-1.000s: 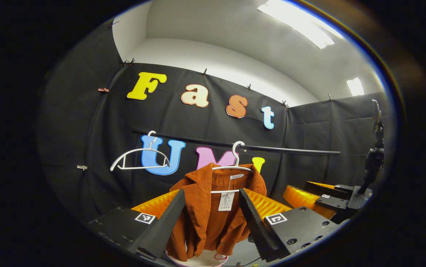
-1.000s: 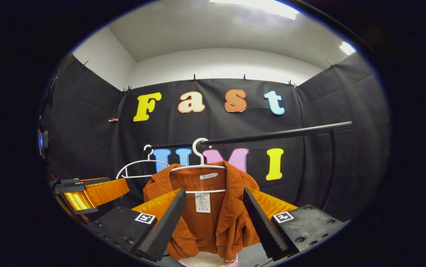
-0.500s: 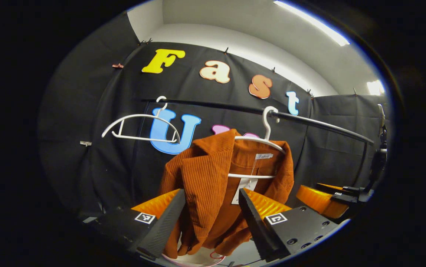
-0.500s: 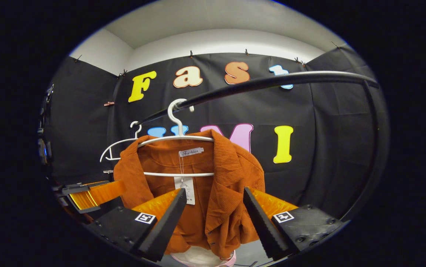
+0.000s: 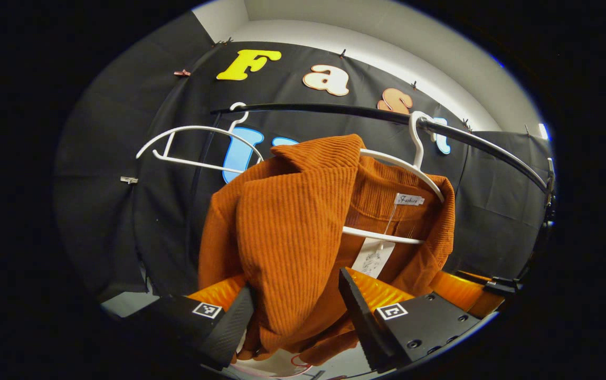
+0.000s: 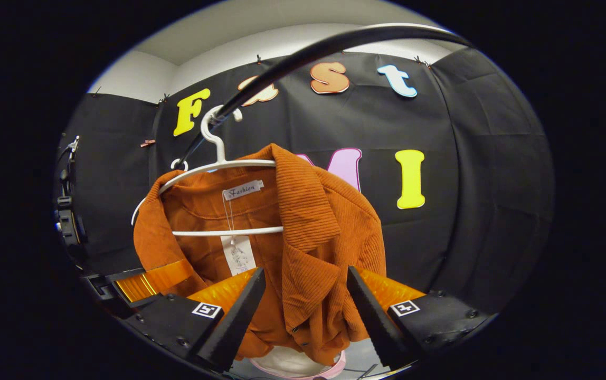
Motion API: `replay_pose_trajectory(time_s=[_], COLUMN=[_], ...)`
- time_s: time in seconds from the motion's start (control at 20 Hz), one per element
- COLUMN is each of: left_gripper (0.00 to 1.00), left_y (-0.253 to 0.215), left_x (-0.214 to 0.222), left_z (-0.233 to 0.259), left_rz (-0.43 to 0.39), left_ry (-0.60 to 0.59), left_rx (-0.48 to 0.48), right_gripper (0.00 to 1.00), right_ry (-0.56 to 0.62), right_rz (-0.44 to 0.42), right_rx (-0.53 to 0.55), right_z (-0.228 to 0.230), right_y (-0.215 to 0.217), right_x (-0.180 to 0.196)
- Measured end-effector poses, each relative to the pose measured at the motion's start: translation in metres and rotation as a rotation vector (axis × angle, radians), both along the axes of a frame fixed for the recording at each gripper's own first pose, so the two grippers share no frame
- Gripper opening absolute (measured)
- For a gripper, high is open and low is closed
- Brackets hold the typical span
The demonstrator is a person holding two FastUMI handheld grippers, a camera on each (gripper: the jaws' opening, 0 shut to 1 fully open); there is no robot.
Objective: Grasp the clothes on the hanger with both hands and then place them into the laundry hamper below.
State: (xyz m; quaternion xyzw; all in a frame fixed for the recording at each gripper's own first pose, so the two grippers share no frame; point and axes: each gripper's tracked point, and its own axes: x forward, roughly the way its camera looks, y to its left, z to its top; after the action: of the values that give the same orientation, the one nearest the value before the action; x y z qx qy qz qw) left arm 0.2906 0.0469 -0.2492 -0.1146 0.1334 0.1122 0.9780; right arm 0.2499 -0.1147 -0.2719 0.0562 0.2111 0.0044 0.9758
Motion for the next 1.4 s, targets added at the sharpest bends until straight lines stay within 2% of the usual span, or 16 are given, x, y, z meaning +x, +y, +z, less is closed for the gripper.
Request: replay_pose_trajectory(time_s=[0.2,0.3,0.45,0.5,0.6,0.65,0.75,0.8,1.05,1.15,1.2,1.25,1.4], left_gripper=[0.91,0.9,0.82,0.72,0.39,0.22,0.09,0.08,0.07,0.07,0.07,0.07,0.07], left_y=[0.004,0.01,0.019,0.02,0.031,0.04,0.045,0.045,0.064,0.07,0.071,0.071,0.071], left_x=[0.02,0.023,0.025,0.025,0.023,0.019,0.015,0.013,-0.002,-0.013,-0.017,-0.02,-0.033], left_z=[-0.004,-0.007,-0.01,-0.011,-0.014,-0.015,-0.017,-0.017,0.001,0.01,0.014,0.022,0.057], left_rz=[0.064,0.103,0.139,0.141,0.169,0.208,0.232,0.238,0.322,0.356,0.366,0.368,0.393], left_ry=[-0.008,-0.01,-0.008,-0.005,0.021,0.039,0.065,0.074,0.079,0.092,0.104,0.106,0.056], left_rx=[0.039,0.05,0.034,0.022,0.031,0.055,0.103,0.119,0.162,0.197,0.21,0.222,0.282], right_gripper=[0.98,0.98,0.99,0.99,0.43,0.15,0.17,0.16,0.16,0.16,0.12,0.16,0.16], right_ry=[0.018,0.012,-0.014,-0.019,0.005,-0.018,-0.041,-0.059,-0.136,-0.186,-0.21,-0.23,-0.297], right_rz=[0.002,0.021,0.007,0.01,-0.024,-0.005,0.021,0.026,0.027,-0.006,-0.02,-0.033,-0.063], right_rx=[0.08,0.083,0.021,0.025,0.006,0.008,0.005,0.002,0.028,0.052,0.065,0.072,0.046], right_z=[-0.021,-0.031,-0.043,-0.044,-0.052,-0.046,-0.046,-0.043,-0.018,-0.003,0.003,0.009,0.03], right_y=[0.009,0.018,0.008,0.005,-0.013,-0.017,-0.028,-0.036,-0.073,-0.087,-0.092,-0.096,-0.109], right_x=[0.021,0.033,0.053,0.059,0.068,0.066,0.074,0.075,0.077,0.077,0.078,0.081,0.084])
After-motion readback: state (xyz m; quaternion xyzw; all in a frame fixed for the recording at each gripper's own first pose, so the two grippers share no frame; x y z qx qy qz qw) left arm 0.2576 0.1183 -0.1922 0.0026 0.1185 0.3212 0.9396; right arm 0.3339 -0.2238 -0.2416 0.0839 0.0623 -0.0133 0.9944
